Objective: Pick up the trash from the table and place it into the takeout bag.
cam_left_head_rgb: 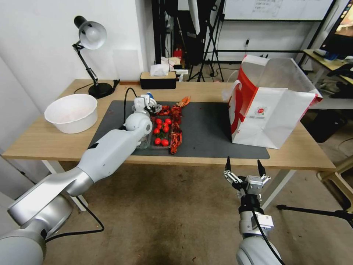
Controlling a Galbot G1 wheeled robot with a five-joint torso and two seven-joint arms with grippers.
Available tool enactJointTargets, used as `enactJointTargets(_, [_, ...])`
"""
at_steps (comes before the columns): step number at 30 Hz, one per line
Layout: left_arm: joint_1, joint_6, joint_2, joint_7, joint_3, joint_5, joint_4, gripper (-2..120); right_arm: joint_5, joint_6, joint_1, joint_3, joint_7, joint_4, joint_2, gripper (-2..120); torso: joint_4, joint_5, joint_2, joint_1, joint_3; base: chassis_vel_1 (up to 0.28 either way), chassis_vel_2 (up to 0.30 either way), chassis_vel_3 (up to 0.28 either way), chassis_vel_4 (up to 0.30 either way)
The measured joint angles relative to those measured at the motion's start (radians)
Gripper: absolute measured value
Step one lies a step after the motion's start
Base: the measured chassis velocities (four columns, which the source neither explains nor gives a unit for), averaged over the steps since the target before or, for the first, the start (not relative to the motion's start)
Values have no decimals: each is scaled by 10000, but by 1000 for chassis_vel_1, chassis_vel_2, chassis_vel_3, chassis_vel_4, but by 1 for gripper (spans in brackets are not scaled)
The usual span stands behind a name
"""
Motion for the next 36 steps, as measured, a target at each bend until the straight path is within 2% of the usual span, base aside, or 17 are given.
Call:
enactJointTargets(1, [0, 0, 0, 0, 0, 0, 0, 94, 0, 0, 0, 0, 0, 0, 0, 100, 0, 0, 0, 0, 0, 0, 0, 0, 0])
enactJointTargets(4, [-15, -18, -19, 17, -1, 28, 67, 82, 3, 5, 12, 1, 2, -23, 3, 100, 0, 0, 0, 0, 0, 0, 0, 0, 0])
enactJointTargets(6, [-15, -19, -19, 18, -1, 29, 69, 82, 3, 5, 12, 1, 2, -24, 4, 100, 0, 0, 0, -1, 0, 0, 0, 0, 0])
enactJointTargets(8, [-20, -29, -20, 31, -5, 43, 91, 73, 5, 7, 12, 1, 4, -32, 5, 100, 0, 1, 0, -1, -1, 0, 0, 0, 0])
enactJointTargets(11, [-20, -35, -20, 42, -6, 62, 107, 66, 5, 12, 12, 1, 5, -40, 6, 100, 0, 0, 0, -1, 0, 0, 0, 0, 0])
enactJointTargets(24, [31, -302, 72, 260, -11, 354, 89, 65, 10, 29, 7, 1, 12, -56, 9, 100, 0, -2, 0, 0, 0, 0, 0, 0, 0])
enactJointTargets(28, [-100, -827, 238, 720, -9, 559, -177, 65, 10, 33, 15, 0, 14, -56, 19, 100, 1, -2, 0, -1, 0, 0, 0, 0, 0])
enactJointTargets(30, [-349, -1344, 361, 1188, 50, 576, -535, 65, 11, 34, 26, -4, 14, -57, 30, 100, 1, -1, 0, 0, 0, 0, 0, 0, 0])
enactJointTargets(31, [-349, -1344, 361, 1188, 50, 576, -535, 65, 11, 34, 26, -4, 14, -57, 30, 100, 1, -1, 0, 0, 0, 0, 0, 0, 0])
enactJointTargets(35, [-847, -1995, 467, 2249, 208, -166, -1611, 65, 10, 34, 15, -7, 14, -57, 44, 100, -2, 2, -1, 0, 0, 0, 0, 0, 0])
enactJointTargets(36, [-847, -1995, 467, 2249, 208, -166, -1611, 65, 10, 34, 15, -7, 14, -57, 44, 100, -2, 2, -1, 0, 0, 0, 0, 0, 0])
